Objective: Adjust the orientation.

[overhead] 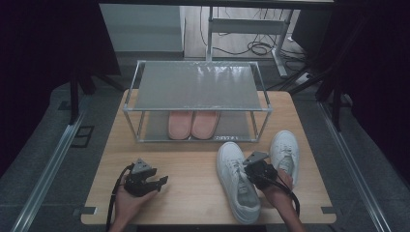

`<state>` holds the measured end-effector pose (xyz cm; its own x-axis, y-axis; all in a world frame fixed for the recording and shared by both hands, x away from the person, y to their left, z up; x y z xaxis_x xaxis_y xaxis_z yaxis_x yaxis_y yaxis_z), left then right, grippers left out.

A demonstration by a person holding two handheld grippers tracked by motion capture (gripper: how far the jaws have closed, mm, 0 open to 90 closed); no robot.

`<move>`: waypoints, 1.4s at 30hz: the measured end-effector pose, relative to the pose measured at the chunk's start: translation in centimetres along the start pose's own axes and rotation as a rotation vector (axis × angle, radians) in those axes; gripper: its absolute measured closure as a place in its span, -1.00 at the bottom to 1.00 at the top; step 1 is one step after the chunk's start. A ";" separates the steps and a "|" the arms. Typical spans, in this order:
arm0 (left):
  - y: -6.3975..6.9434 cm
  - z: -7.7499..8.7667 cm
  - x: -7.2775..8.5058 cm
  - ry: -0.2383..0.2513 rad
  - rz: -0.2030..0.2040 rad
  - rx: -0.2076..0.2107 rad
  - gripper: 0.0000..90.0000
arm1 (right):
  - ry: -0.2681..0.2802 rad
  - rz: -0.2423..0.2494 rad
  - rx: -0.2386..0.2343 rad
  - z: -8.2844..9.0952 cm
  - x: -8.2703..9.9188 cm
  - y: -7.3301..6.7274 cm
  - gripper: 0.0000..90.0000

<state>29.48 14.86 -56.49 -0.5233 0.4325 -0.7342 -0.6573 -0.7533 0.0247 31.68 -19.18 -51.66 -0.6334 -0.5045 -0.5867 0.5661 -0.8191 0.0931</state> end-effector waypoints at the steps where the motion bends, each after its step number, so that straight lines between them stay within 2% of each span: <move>1: 0.0 0.0 0.0 0.000 0.001 0.001 -0.06 | 0.003 -0.002 -0.008 0.0 0.0 0.0 1.00; 5: 0.0 0.0 0.0 -0.001 0.000 0.001 -0.06 | 0.014 -0.009 -0.030 -0.1 -0.1 -0.1 1.00; 10: 0.0 -0.1 0.0 -0.003 -0.001 0.000 -0.06 | 0.042 -0.034 -0.096 -0.5 -0.5 -0.6 1.00; 19: -0.1 0.0 0.1 -0.002 0.001 0.000 -0.06 | 0.057 -0.042 -0.140 -1.0 -1.0 -1.1 1.00; 32: -0.2 0.1 0.1 -0.002 0.000 -0.002 -0.06 | 0.075 -0.053 -0.177 -1.6 -1.5 -1.5 1.00; 34: -0.2 0.1 0.1 0.000 0.002 -0.003 -0.06 | 0.082 -0.072 -0.181 -1.4 -1.4 -1.1 1.00; 39: -0.3 0.2 0.1 0.001 0.004 -0.006 -0.06 | 0.104 -0.084 -0.172 -0.9 -1.2 -0.8 1.00; 42: -0.3 0.2 0.0 0.004 0.005 -0.006 -0.06 | 0.137 -0.103 -0.174 0.1 -1.0 -0.7 1.00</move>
Point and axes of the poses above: each handheld gripper's, and its own axes: z roughly backward along the jaws, x roughly out of its underside, y roughly to its right, the point moved 6 cm from there along -z, roughly forward along the jaws, and after that the axes turned 11 degrees about -z, right-handed, at the moved point
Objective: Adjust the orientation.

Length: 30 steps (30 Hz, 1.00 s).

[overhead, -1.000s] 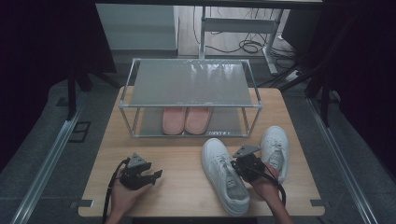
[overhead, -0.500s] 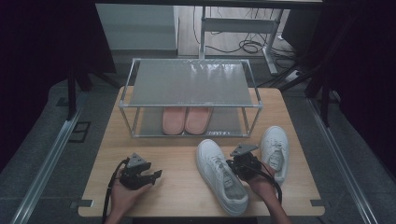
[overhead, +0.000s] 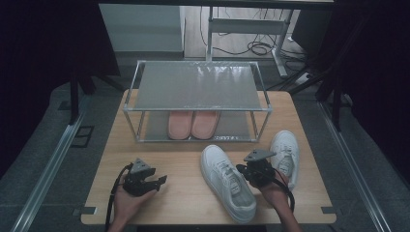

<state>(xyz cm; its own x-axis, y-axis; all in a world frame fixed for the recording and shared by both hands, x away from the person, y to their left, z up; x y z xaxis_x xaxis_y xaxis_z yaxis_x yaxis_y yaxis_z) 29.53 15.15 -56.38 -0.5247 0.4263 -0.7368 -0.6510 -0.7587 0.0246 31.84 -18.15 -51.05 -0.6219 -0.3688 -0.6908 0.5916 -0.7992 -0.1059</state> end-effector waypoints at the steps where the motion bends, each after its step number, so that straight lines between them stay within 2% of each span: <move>1: 0.0 0.0 0.0 -0.001 0.000 0.000 -0.06 | 0.009 -0.001 0.001 0.3 0.1 0.0 1.00; 11: -0.1 0.1 0.0 0.002 0.000 -0.002 -0.06 | 0.074 -0.010 -0.013 3.0 1.1 -0.3 1.00; 16: -0.1 0.1 0.0 0.001 0.004 -0.003 -0.06 | 0.119 -0.034 -0.057 4.5 1.6 -0.4 1.00; 20: 0.0 0.1 0.0 -0.002 0.004 0.002 -0.07 | 0.140 -0.038 -0.074 5.4 1.9 -0.7 1.00; 26: 0.0 0.1 0.0 0.000 0.001 0.003 -0.07 | 0.147 -0.043 -0.082 5.9 2.6 -0.6 1.00; 30: 0.0 0.2 0.0 0.003 0.002 0.005 -0.07 | 0.147 -0.050 -0.092 6.2 3.0 -0.6 0.91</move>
Point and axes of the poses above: each handheld gripper's, and its own axes: z roughly backward along the jaws, x roughly out of its underside, y roughly to its right, the point moved 6 cm from there along -z, roughly forward along the jaws, and after that the axes turned 11 degrees about -z, right-handed, at the moved point
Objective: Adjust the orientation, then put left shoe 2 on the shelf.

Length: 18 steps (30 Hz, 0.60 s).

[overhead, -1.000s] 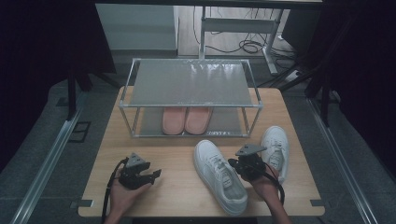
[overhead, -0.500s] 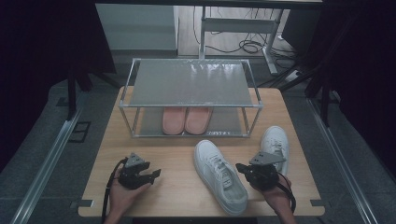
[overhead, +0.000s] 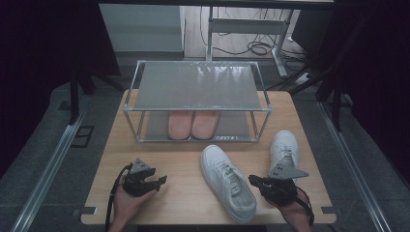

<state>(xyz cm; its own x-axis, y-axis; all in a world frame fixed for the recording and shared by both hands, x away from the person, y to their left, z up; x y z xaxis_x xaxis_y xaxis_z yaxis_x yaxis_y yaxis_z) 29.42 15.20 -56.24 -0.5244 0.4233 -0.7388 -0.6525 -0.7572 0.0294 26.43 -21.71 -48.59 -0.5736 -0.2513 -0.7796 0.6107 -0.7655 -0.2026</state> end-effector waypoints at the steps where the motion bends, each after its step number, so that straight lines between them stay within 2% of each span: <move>1: 0.0 0.0 0.0 0.000 0.000 0.000 -0.07 | 0.000 0.000 0.000 0.0 0.0 0.0 0.91; 7: -0.1 -0.1 0.0 0.000 0.007 0.001 -0.07 | -0.007 -0.010 -0.003 0.2 0.6 0.1 0.79; 13: 0.0 0.0 -0.1 0.006 0.006 -0.001 -0.07 | -0.018 -0.011 0.006 -0.1 1.0 0.0 0.53; 18: 0.0 0.0 -0.1 0.006 0.000 0.001 -0.07 | -0.026 -0.011 0.010 -0.4 1.2 -0.1 0.42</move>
Point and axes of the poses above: each handheld gripper's, and its own axes: z roughly backward along the jaws, x roughly out of its underside, y roughly to its right, the point moved 6 cm from there along -z, roughly forward along the jaws, and after that the axes turned 11 degrees about -z, right-handed, at the moved point
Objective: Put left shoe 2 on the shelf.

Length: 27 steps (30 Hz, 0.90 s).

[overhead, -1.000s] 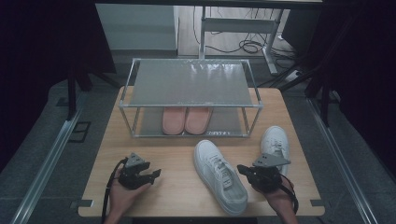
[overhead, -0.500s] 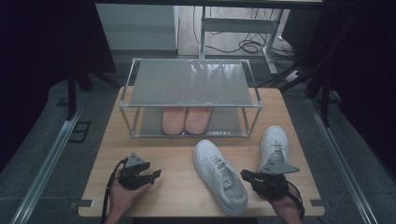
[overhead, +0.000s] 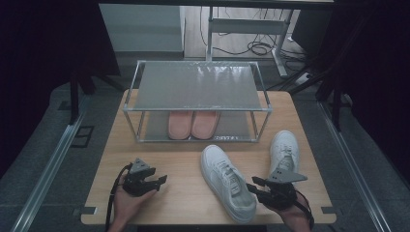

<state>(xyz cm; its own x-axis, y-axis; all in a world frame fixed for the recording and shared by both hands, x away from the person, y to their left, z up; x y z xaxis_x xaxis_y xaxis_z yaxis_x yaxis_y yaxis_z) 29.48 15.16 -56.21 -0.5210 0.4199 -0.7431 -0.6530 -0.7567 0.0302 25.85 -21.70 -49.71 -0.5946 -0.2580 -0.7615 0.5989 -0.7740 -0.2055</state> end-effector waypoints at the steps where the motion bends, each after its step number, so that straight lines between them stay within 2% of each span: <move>1: 0.0 0.0 0.0 0.000 0.000 0.000 -0.07 | 0.000 0.000 0.000 0.0 0.0 0.0 0.42; 19: 0.1 0.0 0.0 -0.002 0.000 0.004 -0.07 | -0.016 -0.005 0.004 -1.1 0.0 -0.2 0.32; 27: 0.1 -0.1 0.0 -0.005 -0.003 0.004 -0.07 | -0.023 -0.001 0.012 -2.6 -0.6 -0.6 0.28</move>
<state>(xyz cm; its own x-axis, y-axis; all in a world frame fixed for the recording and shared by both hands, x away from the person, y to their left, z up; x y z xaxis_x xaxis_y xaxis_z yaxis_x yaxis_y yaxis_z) 29.42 15.03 -56.24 -0.5215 0.4247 -0.7401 -0.6566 -0.7536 0.0302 27.27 -19.60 -50.72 -0.6077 -0.2703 -0.7467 0.5915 -0.7814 -0.1986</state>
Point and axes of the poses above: each handheld gripper's, and its own axes: z roughly backward along the jaws, x roughly out of its underside, y roughly to its right, the point moved 6 cm from there along -z, roughly forward along the jaws, and after that the axes turned 11 degrees about -z, right-handed, at the moved point
